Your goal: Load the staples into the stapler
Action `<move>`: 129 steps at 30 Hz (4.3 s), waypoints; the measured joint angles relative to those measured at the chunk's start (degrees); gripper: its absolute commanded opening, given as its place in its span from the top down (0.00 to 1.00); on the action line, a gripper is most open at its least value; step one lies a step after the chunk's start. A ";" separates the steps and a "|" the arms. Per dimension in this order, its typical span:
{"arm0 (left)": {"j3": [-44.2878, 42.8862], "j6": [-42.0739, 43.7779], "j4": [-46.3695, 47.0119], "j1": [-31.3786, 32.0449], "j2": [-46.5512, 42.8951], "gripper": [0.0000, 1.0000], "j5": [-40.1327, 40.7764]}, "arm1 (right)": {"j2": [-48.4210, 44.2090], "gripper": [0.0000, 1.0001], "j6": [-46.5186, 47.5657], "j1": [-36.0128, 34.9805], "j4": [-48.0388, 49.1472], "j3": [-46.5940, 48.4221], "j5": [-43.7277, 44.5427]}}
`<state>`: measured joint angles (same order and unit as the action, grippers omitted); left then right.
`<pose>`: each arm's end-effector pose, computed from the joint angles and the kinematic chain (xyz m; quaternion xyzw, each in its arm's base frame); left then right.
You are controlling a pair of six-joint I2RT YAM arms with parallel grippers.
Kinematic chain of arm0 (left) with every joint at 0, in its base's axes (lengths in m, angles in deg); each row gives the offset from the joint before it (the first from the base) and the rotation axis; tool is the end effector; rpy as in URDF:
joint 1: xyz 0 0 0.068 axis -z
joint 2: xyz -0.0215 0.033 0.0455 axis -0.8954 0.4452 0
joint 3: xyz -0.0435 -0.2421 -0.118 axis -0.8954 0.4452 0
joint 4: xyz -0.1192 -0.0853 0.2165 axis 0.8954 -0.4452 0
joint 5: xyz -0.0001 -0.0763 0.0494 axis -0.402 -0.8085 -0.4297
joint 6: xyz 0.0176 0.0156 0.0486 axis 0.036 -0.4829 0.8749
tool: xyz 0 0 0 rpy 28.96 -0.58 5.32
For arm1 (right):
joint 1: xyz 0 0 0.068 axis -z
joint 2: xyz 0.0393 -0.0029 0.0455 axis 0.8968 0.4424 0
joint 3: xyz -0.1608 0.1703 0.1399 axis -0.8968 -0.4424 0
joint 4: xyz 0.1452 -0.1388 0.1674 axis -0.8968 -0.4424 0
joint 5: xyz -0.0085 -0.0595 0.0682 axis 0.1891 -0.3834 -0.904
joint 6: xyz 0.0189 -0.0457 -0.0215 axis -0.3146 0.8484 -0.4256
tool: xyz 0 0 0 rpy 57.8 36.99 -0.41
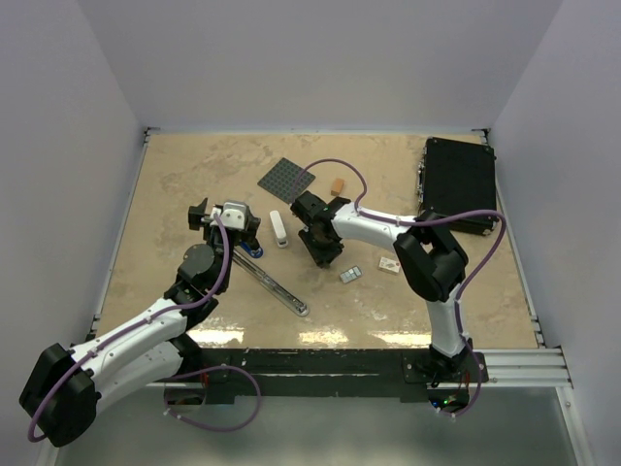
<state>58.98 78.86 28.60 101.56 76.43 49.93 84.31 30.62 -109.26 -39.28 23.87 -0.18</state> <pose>0.1671 -0.1042 0.2675 0.0838 0.6572 0.0678 0.7459 0.2861 0.2867 0.1631 -0.2531 0.9569 0.0299 0.1395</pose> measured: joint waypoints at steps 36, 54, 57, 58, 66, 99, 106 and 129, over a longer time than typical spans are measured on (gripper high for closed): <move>-0.02 -5.05 -0.90 -6.38 -0.28 0.00 2.19 | -15.26 0.87 3.06 -12.74 13.55 -8.72 -0.94; -0.02 -4.98 -0.85 -6.40 -0.59 0.00 3.13 | -14.60 0.88 2.78 -18.78 18.93 -11.13 -1.73; 0.00 -4.98 -0.85 -6.43 -0.83 0.00 3.02 | -13.88 0.89 2.75 -18.93 19.12 -11.19 -1.66; -0.02 -5.01 -0.85 -6.43 -0.85 0.00 2.97 | -13.64 0.89 2.75 -18.93 19.17 -11.23 -1.64; -0.02 -5.01 -0.87 -6.43 -0.87 0.00 2.25 | -13.40 0.89 2.62 -19.06 19.21 -11.91 -1.22; -0.02 -5.01 -1.03 -6.43 -0.87 0.00 1.11 | -11.56 0.90 2.62 -19.45 20.22 -12.41 0.00; -0.02 -5.01 -1.03 -6.43 -0.87 0.00 1.03 | -11.56 0.90 2.62 -19.45 21.22 -13.05 -0.07; -0.02 -5.16 -1.05 -6.43 -0.87 0.00 0.52 | -11.58 0.57 2.16 -19.47 20.70 -13.05 -0.31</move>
<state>58.96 73.70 27.55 95.14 75.55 50.46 72.73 32.79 -128.73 -18.58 10.83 -0.49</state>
